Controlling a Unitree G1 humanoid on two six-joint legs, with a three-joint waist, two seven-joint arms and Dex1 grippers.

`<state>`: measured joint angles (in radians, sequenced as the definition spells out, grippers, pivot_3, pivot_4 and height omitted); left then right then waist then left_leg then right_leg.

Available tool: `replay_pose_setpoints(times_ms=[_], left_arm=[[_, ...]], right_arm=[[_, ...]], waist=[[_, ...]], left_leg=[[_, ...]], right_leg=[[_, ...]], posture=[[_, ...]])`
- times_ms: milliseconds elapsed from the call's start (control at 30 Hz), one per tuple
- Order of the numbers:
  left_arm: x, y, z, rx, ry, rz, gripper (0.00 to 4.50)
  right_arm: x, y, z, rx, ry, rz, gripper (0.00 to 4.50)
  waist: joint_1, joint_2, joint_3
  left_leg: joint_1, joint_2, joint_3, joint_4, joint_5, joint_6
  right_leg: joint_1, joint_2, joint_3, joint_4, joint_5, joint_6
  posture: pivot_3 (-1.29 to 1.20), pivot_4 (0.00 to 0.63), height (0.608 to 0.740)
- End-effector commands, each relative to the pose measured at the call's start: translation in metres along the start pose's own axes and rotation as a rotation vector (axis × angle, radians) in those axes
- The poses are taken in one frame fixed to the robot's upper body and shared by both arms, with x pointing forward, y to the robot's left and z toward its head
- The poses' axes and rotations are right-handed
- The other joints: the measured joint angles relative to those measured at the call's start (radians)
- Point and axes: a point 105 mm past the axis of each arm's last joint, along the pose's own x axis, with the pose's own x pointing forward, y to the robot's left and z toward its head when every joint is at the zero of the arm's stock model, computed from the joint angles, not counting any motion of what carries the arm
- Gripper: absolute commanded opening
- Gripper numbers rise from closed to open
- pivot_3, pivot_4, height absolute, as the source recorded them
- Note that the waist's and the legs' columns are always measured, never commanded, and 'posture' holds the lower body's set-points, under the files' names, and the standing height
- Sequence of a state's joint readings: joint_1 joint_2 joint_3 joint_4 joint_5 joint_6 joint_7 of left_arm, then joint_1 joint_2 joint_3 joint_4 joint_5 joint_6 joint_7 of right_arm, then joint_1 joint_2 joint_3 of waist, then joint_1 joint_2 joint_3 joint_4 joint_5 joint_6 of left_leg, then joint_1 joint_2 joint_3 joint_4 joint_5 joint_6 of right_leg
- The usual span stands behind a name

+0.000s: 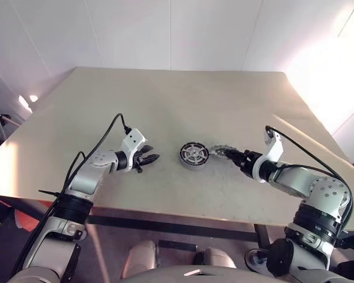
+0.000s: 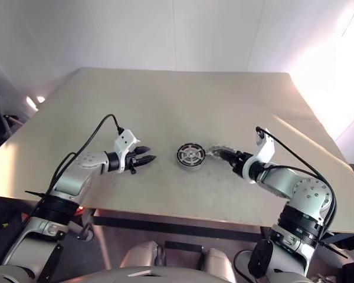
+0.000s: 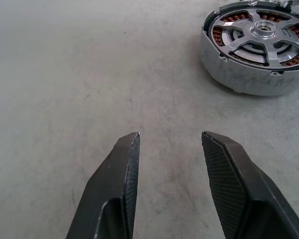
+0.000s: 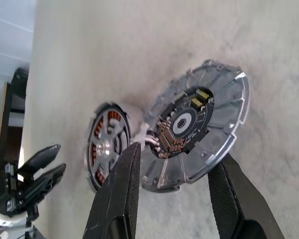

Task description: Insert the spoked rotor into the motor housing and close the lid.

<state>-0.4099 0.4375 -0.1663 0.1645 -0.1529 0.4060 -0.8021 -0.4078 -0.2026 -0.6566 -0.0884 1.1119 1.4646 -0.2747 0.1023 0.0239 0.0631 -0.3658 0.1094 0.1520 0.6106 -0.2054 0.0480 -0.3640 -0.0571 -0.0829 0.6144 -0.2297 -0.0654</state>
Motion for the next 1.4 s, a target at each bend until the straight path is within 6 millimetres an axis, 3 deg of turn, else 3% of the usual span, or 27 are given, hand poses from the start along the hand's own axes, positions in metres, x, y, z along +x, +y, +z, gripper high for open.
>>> replay_pose_setpoints(times_ms=[33,167,367,600,700,933,1033,1200,1400], left_arm=[[-0.002,0.003,0.017,0.047,-0.035,0.009,2.10],[-0.003,0.004,0.018,0.049,-0.033,0.011,2.10],[-0.003,0.006,0.017,0.051,-0.030,0.016,2.10],[-0.003,0.008,0.017,0.049,-0.031,0.022,2.10],[-0.004,0.009,0.016,0.047,-0.029,0.029,2.10],[-0.003,0.009,0.015,0.044,-0.027,0.032,2.10],[-0.002,0.009,0.017,0.043,-0.030,0.030,2.10],[-0.002,0.010,0.018,0.039,-0.033,0.030,2.10],[-0.005,0.011,0.016,0.028,-0.030,0.042,2.10]], right_arm=[[0.004,0.021,0.011,-0.050,-0.037,0.061,2.25],[0.011,0.038,0.008,-0.104,-0.021,0.111,2.25],[0.018,0.080,-0.007,-0.258,0.033,0.249,2.25],[0.031,0.105,-0.026,-0.403,0.085,0.308,2.25],[0.030,0.105,-0.022,-0.470,0.051,0.300,2.25],[0.033,0.101,0.022,-0.689,-0.196,0.208,2.25],[0.042,0.085,0.032,-0.717,-0.219,0.174,2.82],[0.062,0.063,0.031,-0.706,-0.180,0.133,4.47],[0.069,0.066,0.026,-0.704,-0.150,0.158,4.47]], waist=[[0.000,0.000,0.000],[0.000,0.000,0.000],[-0.003,0.000,0.000],[-0.001,0.000,0.000],[0.000,0.000,0.000],[0.000,-0.001,0.000],[-0.002,-0.001,0.000],[-0.004,-0.001,0.000],[-0.005,-0.001,0.000]], left_leg=[[0.000,0.000,0.000,0.000,0.000,0.000],[-0.001,0.000,0.000,0.000,0.000,0.000],[-0.001,0.000,0.000,0.000,0.000,0.000],[-0.001,0.000,0.000,0.000,0.000,0.000],[-0.002,0.000,0.000,0.000,0.000,0.000],[-0.002,0.000,0.000,0.000,0.000,0.000],[-0.002,0.000,0.000,0.000,0.000,0.000],[-0.003,0.000,0.000,0.000,0.000,0.001],[-0.006,0.000,0.000,0.001,-0.001,0.002]], right_leg=[[0.000,0.000,0.000,0.000,0.000,0.000],[-0.001,0.000,0.000,0.000,0.000,0.000],[-0.001,0.000,0.000,0.001,0.000,0.000],[-0.001,0.000,0.000,0.001,0.000,0.000],[-0.001,0.000,0.000,0.001,0.000,0.000],[-0.001,0.000,0.000,0.001,0.000,0.000],[-0.001,0.000,0.000,0.001,0.000,0.000],[-0.002,0.000,0.000,0.001,0.003,-0.006],[-0.004,0.000,0.000,0.001,0.004,-0.008]], posture=[[0.00,0.000,0.740],[0.00,0.000,0.740],[0.00,0.000,0.740],[0.00,0.000,0.740],[0.00,0.000,0.740],[0.00,0.000,0.740],[0.00,0.000,0.740],[0.00,0.000,0.740],[0.00,0.000,0.740]])
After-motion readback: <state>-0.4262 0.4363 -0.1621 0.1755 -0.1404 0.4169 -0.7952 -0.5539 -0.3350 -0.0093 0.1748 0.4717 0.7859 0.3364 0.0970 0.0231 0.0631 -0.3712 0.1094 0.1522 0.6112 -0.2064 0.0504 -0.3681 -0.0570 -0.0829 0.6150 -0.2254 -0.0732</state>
